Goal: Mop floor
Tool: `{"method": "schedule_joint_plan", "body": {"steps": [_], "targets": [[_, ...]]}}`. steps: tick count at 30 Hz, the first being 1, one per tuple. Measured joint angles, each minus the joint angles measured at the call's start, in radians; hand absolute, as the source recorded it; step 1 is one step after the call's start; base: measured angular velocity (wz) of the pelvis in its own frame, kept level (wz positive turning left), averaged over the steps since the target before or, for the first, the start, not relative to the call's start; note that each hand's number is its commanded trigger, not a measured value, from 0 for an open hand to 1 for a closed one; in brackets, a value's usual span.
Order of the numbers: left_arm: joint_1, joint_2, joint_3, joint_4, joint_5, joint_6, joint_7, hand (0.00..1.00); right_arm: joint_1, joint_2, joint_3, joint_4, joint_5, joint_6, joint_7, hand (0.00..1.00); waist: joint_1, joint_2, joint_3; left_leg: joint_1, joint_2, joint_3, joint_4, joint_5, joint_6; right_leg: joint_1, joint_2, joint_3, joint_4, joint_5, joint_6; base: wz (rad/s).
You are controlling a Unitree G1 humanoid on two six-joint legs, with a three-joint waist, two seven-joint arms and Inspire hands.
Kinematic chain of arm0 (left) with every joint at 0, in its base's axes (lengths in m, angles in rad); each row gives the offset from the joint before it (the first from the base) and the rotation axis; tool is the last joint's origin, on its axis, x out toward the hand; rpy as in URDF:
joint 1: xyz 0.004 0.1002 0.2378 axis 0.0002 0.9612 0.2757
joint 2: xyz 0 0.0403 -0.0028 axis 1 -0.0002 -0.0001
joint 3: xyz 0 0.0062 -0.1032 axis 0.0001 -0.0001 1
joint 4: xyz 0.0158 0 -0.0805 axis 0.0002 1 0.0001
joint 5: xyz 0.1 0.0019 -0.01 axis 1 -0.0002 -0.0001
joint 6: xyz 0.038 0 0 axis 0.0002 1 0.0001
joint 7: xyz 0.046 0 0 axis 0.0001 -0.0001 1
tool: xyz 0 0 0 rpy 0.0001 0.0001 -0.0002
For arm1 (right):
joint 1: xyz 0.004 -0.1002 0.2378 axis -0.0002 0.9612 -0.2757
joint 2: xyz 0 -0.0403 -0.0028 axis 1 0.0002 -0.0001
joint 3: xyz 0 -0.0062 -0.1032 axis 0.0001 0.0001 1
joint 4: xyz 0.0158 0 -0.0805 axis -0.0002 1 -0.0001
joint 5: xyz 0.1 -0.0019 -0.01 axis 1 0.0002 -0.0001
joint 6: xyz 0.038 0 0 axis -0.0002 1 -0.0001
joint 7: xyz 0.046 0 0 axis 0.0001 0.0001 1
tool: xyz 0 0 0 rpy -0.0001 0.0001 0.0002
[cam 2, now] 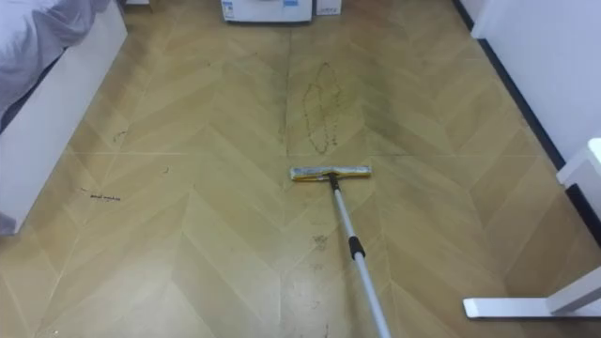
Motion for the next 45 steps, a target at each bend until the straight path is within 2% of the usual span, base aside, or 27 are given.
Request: {"method": "schedule_joint_plan", "body": {"steps": [19, 23, 28, 32, 35, 37, 41, 43, 45], "targets": [[-0.003, 0.004, -0.001, 0.005, -0.001, 0.004, -0.022, 0.00, 0.001, -0.003, -0.010, 0.002, 0.006, -0.005, -0.007, 1.00, -0.003, 0.004, 0.0005, -0.004, 0.001, 0.002, 0.002, -0.001, 0.000, -0.004, 0.001, 0.003, 0.000, 0.000, 0.000, 0.00], [-0.018, 0.000, -0.037, 0.012, -0.001, 0.004, -0.014, 0.00, -0.003, -0.003, -0.006, -0.006, 0.007, -0.003, -0.021, 1.00, -0.002, 0.022, -0.0052, -0.053, 0.001, -0.005, 0.021, -0.004, 0.000, -0.046, 0.001, -0.005, 0.012, 0.000, 0.000, 0.05], [-0.031, -0.001, -0.044, 0.023, 0.000, 0.003, -0.014, 0.00, -0.014, -0.004, -0.005, -0.006, 0.015, -0.005, -0.023, 1.00, -0.002, 0.028, -0.0041, -0.087, 0.003, -0.004, 0.029, -0.004, 0.000, -0.079, 0.000, -0.016, 0.022, 0.000, 0.000, 0.03], [-0.039, -0.001, -0.080, 0.021, -0.001, 0.003, -0.014, 0.00, -0.020, -0.004, 0.001, -0.006, 0.028, -0.004, -0.044, 1.00, -0.004, 0.027, -0.0034, -0.133, 0.003, -0.003, 0.041, -0.004, 0.001, -0.117, -0.001, -0.022, 0.041, -0.001, -0.001, 0.03], [-0.048, -0.001, -0.092, 0.021, -0.001, -0.003, -0.013, 0.00, -0.022, -0.003, 0.001, -0.003, 0.036, -0.005, -0.067, 1.00, -0.006, 0.030, -0.0036, -0.163, 0.006, 0.013, 0.061, -0.004, 0.002, -0.141, -0.002, -0.035, 0.053, -0.002, 0.001, 0.13], [-0.047, -0.001, -0.104, 0.026, -0.002, -0.003, -0.012, 0.00, -0.024, -0.002, 0.001, 0.003, 0.041, -0.006, -0.078, 1.00, -0.004, 0.034, 0.0008, -0.168, 0.006, 0.013, 0.062, -0.003, 0.003, -0.153, -0.003, -0.037, 0.054, -0.002, 0.001, 0.04], [-0.049, 0.000, -0.138, 0.033, -0.002, 0.003, -0.014, 0.00, -0.039, -0.004, 0.001, 0.002, 0.057, -0.006, -0.090, 1.00, -0.005, 0.035, -0.0050, -0.224, 0.010, 0.012, 0.073, -0.004, 0.003, -0.212, -0.002, -0.037, 0.076, -0.004, -0.002, 0.00], [-0.049, -0.001, -0.139, 0.044, -0.009, 0.003, -0.014, 0.00, -0.040, -0.004, 0.004, 0.003, 0.068, -0.006, -0.096, 1.00, -0.004, 0.034, -0.0036, -0.243, 0.011, 0.012, 0.087, -0.004, 0.004, -0.231, -0.003, -0.037, 0.095, -0.008, -0.002, 0.02], [-0.066, -0.002, -0.132, 0.053, -0.030, 0.002, -0.014, 0.00, -0.050, -0.004, 0.000, 0.003, 0.070, -0.008, -0.108, 1.00, -0.004, 0.039, -0.0002, -0.302, 0.008, 0.014, 0.136, -0.004, 0.004, -0.293, -0.016, -0.045, 0.163, -0.029, -0.003, 0.11]]}}
